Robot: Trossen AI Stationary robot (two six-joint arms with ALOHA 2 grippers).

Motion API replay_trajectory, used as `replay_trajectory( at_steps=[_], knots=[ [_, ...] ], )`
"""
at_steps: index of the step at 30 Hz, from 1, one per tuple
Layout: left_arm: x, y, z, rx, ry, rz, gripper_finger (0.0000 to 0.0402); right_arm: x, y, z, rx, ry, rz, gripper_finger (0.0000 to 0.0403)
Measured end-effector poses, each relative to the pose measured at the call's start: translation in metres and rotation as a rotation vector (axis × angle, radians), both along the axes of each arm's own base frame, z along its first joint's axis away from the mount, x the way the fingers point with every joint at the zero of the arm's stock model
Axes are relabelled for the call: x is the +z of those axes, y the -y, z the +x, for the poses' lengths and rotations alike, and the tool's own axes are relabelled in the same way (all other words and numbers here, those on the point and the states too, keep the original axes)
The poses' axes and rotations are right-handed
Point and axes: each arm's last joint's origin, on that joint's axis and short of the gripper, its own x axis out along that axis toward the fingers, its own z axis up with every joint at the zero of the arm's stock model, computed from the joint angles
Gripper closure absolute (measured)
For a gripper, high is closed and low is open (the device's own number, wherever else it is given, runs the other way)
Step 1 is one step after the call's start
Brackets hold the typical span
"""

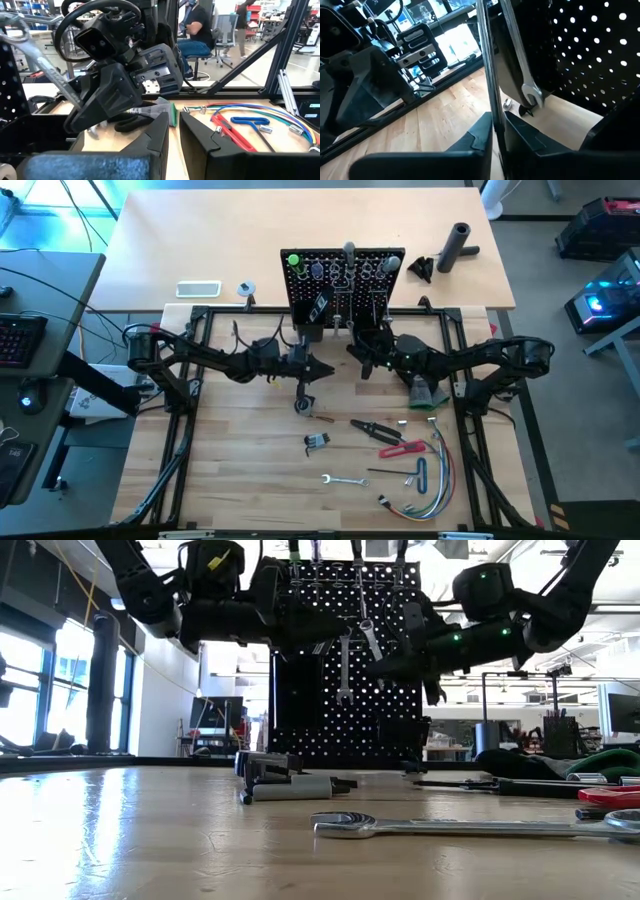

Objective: Hang tools onto peg board
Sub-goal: Hang the silver wrench on the peg board

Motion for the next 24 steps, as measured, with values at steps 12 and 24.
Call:
replay_trajectory(
  at_steps=[12, 24],
  knots=[
    [-0.003, 0.009, 0.001, -0.030, -0.034, 0.008, 0.0362, -0.004, -0.008, 0.002, 0.031, -0.036, 0.022, 0.0289],
    [-0.015, 0.028, 0.002, -0.094, -0.150, 0.019, 0.0362, -0.013, -0.022, 0.003, 0.096, -0.128, 0.052, 0.0260]
  ],
)
